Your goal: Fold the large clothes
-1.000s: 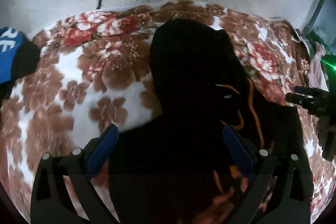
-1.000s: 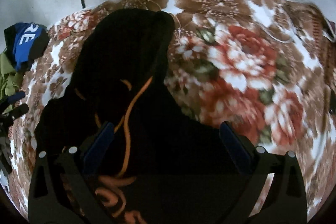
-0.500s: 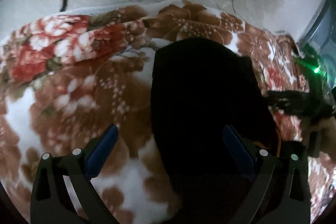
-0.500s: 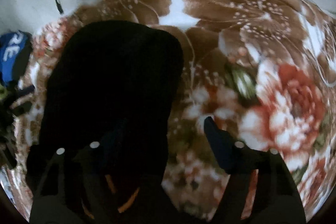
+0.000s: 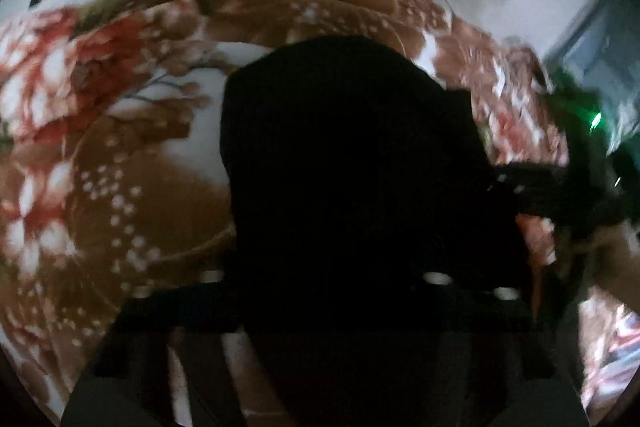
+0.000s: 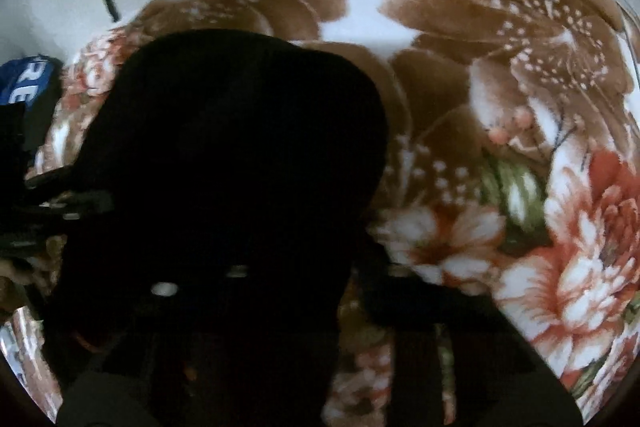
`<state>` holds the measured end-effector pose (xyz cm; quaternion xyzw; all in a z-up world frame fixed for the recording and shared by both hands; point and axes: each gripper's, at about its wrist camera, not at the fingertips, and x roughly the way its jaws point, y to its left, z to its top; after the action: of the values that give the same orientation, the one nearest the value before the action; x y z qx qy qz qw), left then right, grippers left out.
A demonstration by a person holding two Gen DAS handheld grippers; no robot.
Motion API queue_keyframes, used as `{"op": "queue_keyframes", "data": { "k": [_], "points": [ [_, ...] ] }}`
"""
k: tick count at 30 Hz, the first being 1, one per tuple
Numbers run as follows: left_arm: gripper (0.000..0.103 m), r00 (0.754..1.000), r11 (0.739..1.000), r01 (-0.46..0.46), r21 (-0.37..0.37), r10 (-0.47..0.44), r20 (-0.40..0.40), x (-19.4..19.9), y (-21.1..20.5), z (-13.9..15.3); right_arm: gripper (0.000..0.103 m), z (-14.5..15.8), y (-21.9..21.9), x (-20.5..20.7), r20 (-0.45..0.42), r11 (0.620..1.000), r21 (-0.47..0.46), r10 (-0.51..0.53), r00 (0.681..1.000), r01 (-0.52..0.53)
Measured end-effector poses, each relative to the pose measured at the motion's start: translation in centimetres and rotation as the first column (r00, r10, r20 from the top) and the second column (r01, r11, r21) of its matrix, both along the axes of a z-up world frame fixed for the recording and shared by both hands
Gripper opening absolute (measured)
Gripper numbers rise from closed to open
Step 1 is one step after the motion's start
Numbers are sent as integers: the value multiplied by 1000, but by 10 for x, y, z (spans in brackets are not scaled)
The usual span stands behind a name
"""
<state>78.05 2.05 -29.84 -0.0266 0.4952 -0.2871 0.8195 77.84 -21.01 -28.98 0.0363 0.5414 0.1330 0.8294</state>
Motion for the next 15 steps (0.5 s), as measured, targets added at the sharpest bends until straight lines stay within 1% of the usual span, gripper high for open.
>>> {"op": "queue_keyframes", "data": {
  "k": [1, 2, 3, 4, 5, 6, 7, 9, 10, 12, 15],
  "points": [
    [31, 1000, 1000, 11, -1, -11, -3, -1, -4, 1, 16, 0, 2, -1, -8, 1000, -9, 8, 1000, -8],
    [25, 1000, 1000, 10, 1, -10, -2, 0, -4, 1, 14, -2, 6, 1, -21, 1000, -13, 16, 1000, -16],
    [23, 1000, 1000, 14, -11, -14, -7, 1, -4, 3, 13, -4, 9, 4, -32, 1000, -14, 21, 999, -22],
    [20, 1000, 1000, 20, -17, -20, -6, 1, -4, 5, 10, -4, 10, 5, -36, 1000, -11, 17, 999, -18],
    [17, 1000, 1000, 24, -19, -24, 7, -1, -5, 9, 10, -1, 12, 5, -40, 1000, 10, 19, 999, -19],
    [15, 999, 999, 33, -29, -32, 12, -3, -7, 12, 9, 4, 16, 3, -40, 998, 49, 40, 998, -38],
    [13, 999, 999, 42, -33, -41, 20, -6, -9, 16, 9, 7, 22, 2, -35, 997, 46, 61, 998, -59],
    [13, 998, 997, 61, -42, -60, 23, -10, -11, 21, 9, 9, 34, 1, -28, 994, 4, 105, 994, -105],
    [12, 997, 997, 65, -36, -64, 37, -13, -12, 25, 9, 7, 36, -1, -25, 994, -9, 112, 993, -112],
    [12, 997, 996, 68, -59, -65, 48, -17, -11, 34, 9, 10, 34, -2, -18, 993, -6, 116, 993, -116],
    [12, 994, 995, 70, -75, -64, 84, -27, -10, 55, 9, 30, 24, -10, 19, 995, 22, 101, 995, -101]
  ]
}}
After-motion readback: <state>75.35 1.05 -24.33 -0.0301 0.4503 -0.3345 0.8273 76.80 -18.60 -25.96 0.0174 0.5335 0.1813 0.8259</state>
